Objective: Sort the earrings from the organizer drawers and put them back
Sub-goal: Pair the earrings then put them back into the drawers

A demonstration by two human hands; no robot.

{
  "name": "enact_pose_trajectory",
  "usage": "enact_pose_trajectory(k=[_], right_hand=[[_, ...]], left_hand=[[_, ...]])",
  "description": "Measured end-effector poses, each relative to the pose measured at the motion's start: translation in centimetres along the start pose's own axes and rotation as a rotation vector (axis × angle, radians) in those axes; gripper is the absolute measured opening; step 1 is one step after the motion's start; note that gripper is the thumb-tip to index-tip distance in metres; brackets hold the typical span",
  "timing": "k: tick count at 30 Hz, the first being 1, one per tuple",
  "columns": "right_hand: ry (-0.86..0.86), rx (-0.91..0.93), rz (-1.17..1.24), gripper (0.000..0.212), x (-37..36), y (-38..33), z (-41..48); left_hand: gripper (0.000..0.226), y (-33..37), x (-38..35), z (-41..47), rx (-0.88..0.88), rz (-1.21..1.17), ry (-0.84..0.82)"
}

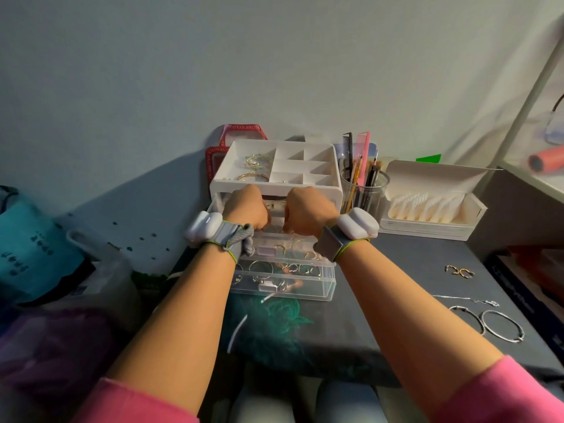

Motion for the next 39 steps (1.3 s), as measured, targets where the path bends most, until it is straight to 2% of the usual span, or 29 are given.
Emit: enact_pose_trajectory(k=[10,19,29,36,39], right_hand=[[-0.012,0.015,0.022,0.018,-0.2,0.2,0.5],[-0.251,0.16,0.022,0.023,0.0,-1.1,-0.3],[-0.365,0.118,0.027,0.021,0.1,-0.8,-0.7],[-0.358,0.096,0.056,0.021,0.4,-0.5,-1.2],[-0.246,0.081,0.098,0.022,1.0,-0.2,-1.1]], left_hand=[[0.023,0.1,0.2,-0.1,-0.027,0.118,-0.04],[0.033,0.9,0.7,-1.2,-0.096,0.167,-0.119],[0.031,1.6,0.9,-2.0,-0.106,0.145,-0.16],[0.021,1.7,0.8,-2.3,-0.094,0.096,-0.155],[0.024,2.0,1.2,-2.6,-0.074,0.026,-0.139]])
Point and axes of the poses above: each hand's wrist, its own z-axis towards the middle knuckle, its own x-axis out of the back of the hand, y = z × x, the point moved 4 cm from there along z, towards the middle knuckle, and after that the axes turned 9 degrees about y, right-handed, at the moved point
